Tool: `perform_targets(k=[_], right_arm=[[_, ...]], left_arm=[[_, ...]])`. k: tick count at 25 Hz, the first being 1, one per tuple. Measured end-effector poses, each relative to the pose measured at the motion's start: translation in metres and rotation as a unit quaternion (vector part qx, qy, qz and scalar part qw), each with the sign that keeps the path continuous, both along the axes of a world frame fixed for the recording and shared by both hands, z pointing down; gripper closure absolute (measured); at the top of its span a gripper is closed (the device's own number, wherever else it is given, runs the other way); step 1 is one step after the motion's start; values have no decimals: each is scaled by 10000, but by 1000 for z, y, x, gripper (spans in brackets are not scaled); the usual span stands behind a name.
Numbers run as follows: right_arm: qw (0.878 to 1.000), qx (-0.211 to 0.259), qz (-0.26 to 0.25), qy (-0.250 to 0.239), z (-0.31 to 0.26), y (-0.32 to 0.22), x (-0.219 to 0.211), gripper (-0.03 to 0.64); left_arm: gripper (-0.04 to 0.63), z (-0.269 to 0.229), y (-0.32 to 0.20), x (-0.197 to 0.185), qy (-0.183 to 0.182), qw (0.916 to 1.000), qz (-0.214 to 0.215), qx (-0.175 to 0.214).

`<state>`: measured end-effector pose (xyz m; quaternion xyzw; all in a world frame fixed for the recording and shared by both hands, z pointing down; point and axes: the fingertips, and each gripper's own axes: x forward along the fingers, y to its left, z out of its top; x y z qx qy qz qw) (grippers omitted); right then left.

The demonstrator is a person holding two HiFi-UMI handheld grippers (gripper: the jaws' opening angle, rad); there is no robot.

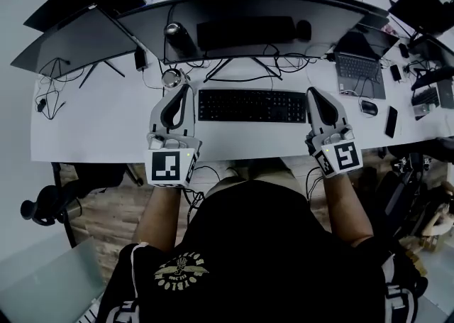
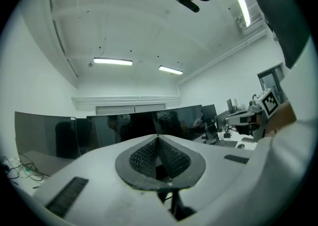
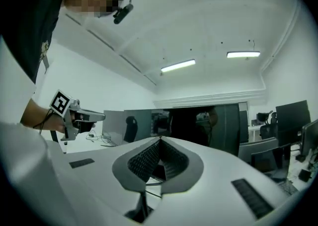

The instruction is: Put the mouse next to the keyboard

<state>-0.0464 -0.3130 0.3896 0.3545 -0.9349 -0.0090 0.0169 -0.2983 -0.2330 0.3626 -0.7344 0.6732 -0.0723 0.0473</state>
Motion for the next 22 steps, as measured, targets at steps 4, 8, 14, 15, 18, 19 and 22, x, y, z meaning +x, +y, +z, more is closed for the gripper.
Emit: perform_targets(k=[4, 8, 14, 15, 18, 19, 22], right_arm=[[10000, 51, 44, -46, -12, 18, -2, 615], [9997, 100, 187, -81, -20, 35, 2, 615], [9990, 213, 373, -80, -33, 54, 11, 615], [9989, 224, 409, -64, -35, 56, 13, 615], [9985, 258, 490, -24, -37, 60, 19, 615], [9984, 268, 507, -11, -38, 60, 21, 615], [9982, 276, 539, 21, -39, 57, 29, 615]], left_arm=[[594, -8, 21, -6, -7, 9999, 18, 108], [594, -9, 40, -12, -12, 9999, 49, 164], [594, -13, 58, -12, 25, 9996, 86, 284], [594, -14, 59, -11, 39, 9995, 101, 302], [594, -11, 62, -9, 109, 9993, 119, 334], [594, -10, 62, -8, 138, 9993, 111, 343], [594, -7, 59, -4, 224, 9990, 66, 376]])
